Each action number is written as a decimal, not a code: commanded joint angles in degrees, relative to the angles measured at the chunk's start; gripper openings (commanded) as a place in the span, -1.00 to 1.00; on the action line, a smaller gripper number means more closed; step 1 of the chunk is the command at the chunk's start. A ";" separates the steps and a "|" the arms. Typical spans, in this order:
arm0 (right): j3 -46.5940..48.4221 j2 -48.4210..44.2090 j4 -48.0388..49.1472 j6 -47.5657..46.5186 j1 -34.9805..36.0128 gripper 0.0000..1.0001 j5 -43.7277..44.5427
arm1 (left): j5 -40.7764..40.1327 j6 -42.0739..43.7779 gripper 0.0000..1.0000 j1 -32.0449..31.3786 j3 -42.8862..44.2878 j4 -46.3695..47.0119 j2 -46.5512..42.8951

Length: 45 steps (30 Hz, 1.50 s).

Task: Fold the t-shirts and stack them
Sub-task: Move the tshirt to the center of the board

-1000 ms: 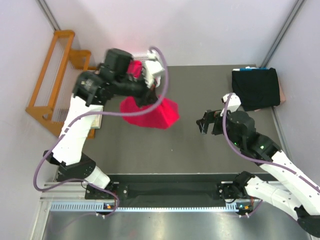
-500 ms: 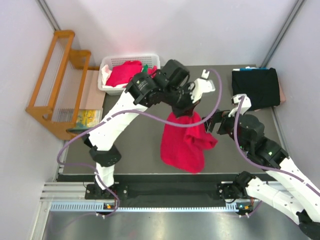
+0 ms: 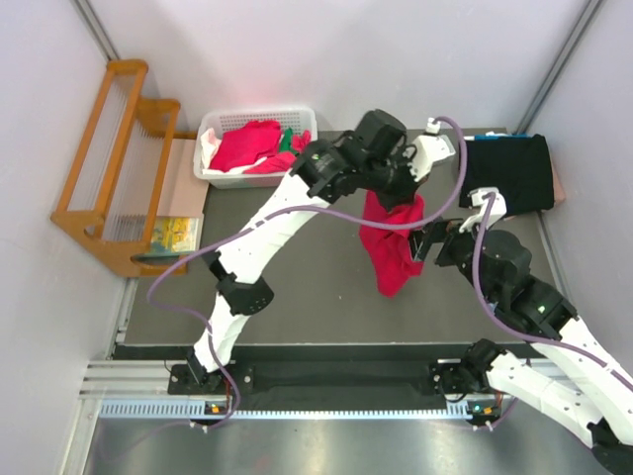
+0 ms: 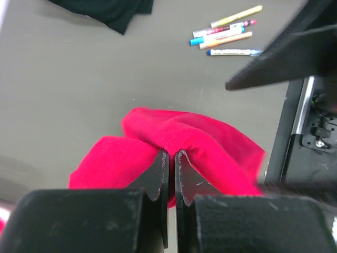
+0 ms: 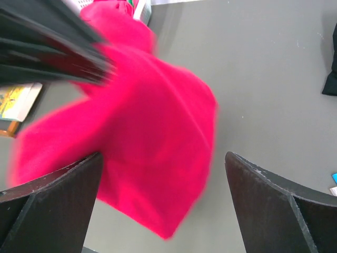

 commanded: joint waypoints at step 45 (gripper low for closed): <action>1.28 -3.46 6.48 4.34 0.71 0.99 -11.53 | -6.50 12.25 -1.00 -10.47 -10.18 29.45 -1.46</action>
